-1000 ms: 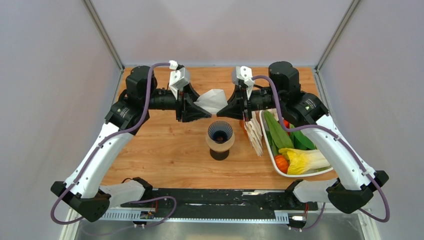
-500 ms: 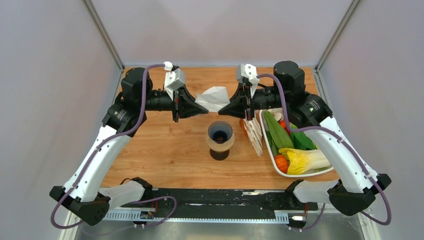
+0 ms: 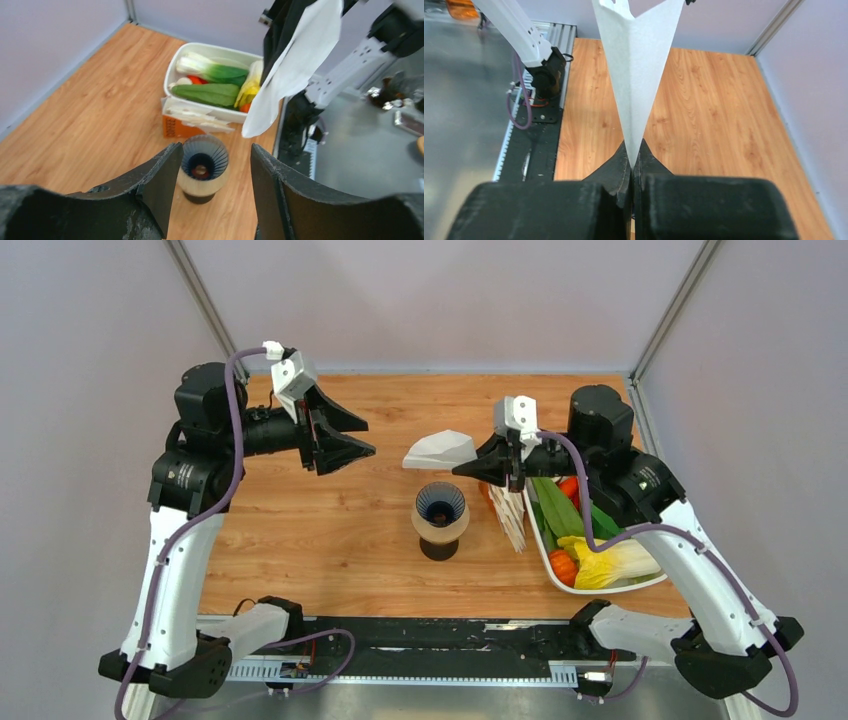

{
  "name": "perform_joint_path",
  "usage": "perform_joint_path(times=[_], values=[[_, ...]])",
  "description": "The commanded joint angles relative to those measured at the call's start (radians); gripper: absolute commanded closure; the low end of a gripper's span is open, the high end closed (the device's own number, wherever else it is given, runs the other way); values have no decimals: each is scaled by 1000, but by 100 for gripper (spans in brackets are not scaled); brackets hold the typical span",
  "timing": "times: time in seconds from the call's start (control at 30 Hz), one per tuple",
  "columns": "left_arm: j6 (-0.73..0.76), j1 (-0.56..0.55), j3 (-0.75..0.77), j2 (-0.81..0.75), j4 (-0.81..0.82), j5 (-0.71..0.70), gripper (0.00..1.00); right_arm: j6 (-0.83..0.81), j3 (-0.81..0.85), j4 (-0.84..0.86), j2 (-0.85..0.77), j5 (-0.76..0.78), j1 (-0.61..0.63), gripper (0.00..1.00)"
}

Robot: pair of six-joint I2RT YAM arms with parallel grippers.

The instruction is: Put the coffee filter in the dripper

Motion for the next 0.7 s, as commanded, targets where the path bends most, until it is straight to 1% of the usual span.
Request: perform_joint_path(times=[0.0,0.03,0.07,0.1,0.27,0.5,0.57,0.67], values=[[-305,9,-13,-22,247,111,37,-164,-29,71,-42,25,21,100],[-391,7,-29,-26,300,117,36,-177,-31,71,-41,26,25,100],[-414,-2,-49,-27,365,121,36,-183,-31,71,-40,28,32,100],[-415,-11,-51,-23,372,120,36,-185,-28,69,-38,30,38,100],[-342,-134,-20,4,307,47,35,-183,-26,63,-36,47,72,100],[-249,-228,1,48,261,-15,35,-202,-6,40,-27,65,116,100],[-216,-246,1,60,218,-37,35,-224,-2,29,-27,69,126,100],[-195,-263,-18,60,205,-42,35,-243,0,19,-25,80,132,100]])
